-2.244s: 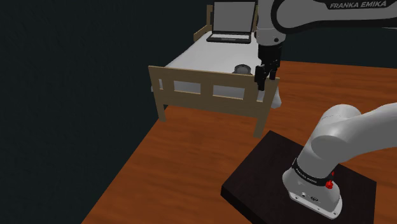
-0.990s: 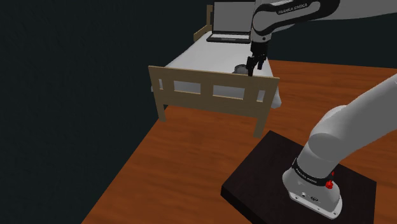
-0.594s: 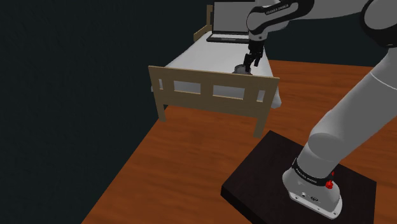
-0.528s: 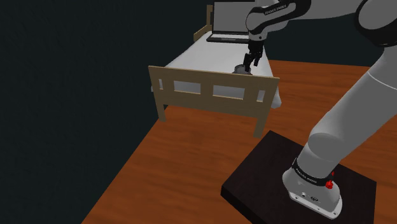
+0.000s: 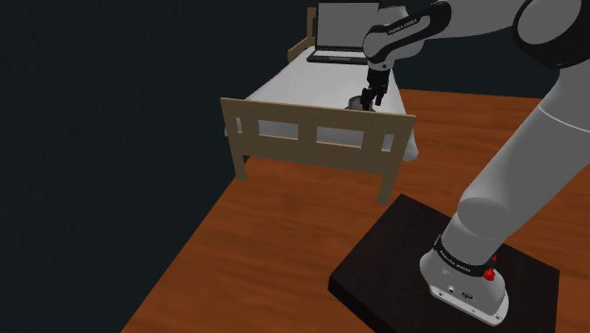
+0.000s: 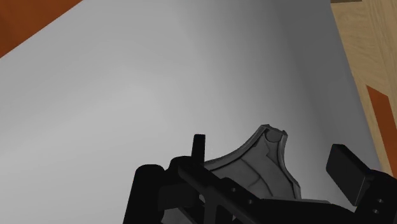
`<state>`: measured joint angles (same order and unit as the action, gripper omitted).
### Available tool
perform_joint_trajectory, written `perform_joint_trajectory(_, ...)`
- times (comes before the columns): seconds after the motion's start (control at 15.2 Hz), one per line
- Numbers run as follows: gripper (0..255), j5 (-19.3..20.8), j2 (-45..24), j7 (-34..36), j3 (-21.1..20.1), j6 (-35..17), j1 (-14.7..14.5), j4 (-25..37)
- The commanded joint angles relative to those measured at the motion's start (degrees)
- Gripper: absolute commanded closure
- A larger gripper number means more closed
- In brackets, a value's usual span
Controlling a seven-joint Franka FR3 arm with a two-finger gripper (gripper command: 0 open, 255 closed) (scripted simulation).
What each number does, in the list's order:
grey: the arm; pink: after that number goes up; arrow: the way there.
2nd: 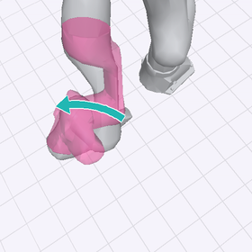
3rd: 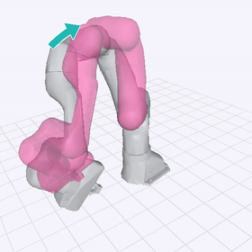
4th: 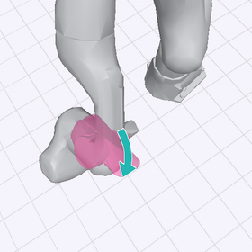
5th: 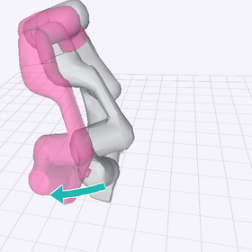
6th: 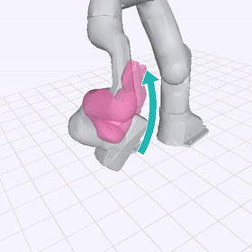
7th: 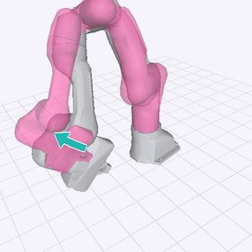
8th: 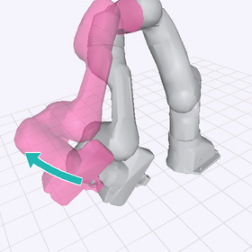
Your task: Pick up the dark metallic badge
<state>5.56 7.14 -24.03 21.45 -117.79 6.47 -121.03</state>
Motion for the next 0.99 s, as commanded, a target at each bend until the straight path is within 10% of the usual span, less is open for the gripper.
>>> perform_joint_trajectory(0.0,0,-0.07,-0.24,-0.13,0.1,-0.67,0.05,-0.41)
perform_joint_trajectory(0.07,255,-0.09,-0.27,-0.15,0.11,-0.63,0.05,-0.34)
perform_joint_trajectory(0.92,255,0.09,0.54,-0.07,-0.08,2.4,-0.01,1.93)
